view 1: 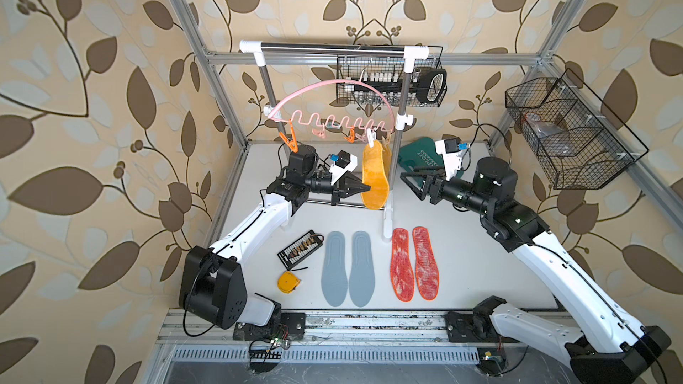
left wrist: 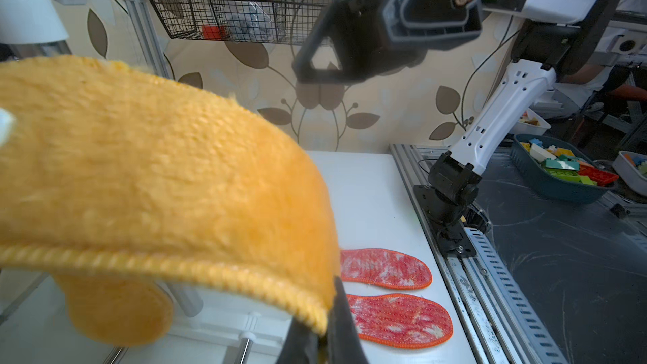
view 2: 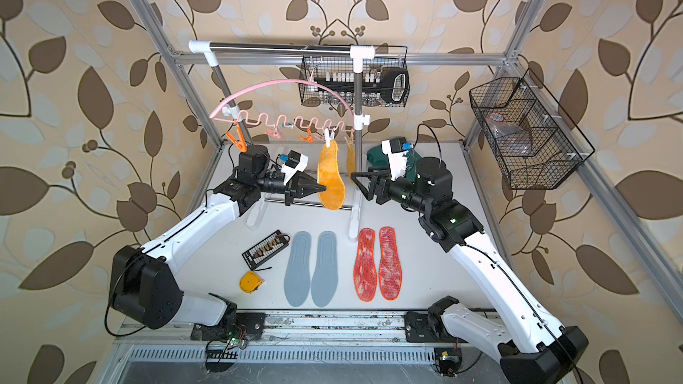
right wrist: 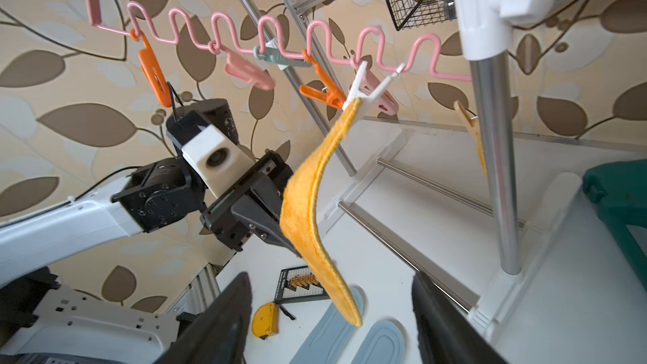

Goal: Take the shoe insoles off the hanger
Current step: Remove the insole from the hanger.

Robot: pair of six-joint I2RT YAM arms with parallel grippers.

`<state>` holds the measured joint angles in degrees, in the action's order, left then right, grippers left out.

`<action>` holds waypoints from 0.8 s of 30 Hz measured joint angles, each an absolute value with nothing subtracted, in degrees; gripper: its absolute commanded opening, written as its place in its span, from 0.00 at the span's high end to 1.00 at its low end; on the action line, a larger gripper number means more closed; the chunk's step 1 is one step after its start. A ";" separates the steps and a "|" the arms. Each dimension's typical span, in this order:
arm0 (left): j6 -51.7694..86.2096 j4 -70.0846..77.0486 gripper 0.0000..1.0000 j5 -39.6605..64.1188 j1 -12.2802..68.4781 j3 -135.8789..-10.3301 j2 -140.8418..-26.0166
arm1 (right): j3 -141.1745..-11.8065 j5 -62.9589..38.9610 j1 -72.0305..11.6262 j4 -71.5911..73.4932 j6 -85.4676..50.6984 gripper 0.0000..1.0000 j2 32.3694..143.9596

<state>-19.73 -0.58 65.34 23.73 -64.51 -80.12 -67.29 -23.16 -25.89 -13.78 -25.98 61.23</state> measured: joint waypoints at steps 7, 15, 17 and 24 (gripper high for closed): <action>-22.65 -3.44 1.00 63.64 25.71 -64.01 -75.66 | -75.75 -23.68 -27.18 -15.94 -32.01 0.33 68.23; -24.82 -5.96 1.00 62.00 26.98 -62.63 -72.66 | -82.56 -21.54 -29.21 -17.93 -37.56 0.33 76.82; -25.32 -6.35 1.00 61.69 27.11 -62.54 -72.51 | -83.53 -20.91 -29.43 -18.26 -38.63 0.33 78.22; -26.41 -7.49 1.00 61.06 27.68 -62.54 -72.23 | -85.03 -20.05 -30.61 -17.89 -41.65 0.32 80.38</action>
<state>-26.41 -7.49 61.06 27.68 -62.54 -72.23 -85.03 -20.05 -30.61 -17.89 -41.65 80.38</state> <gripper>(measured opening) 0.057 0.675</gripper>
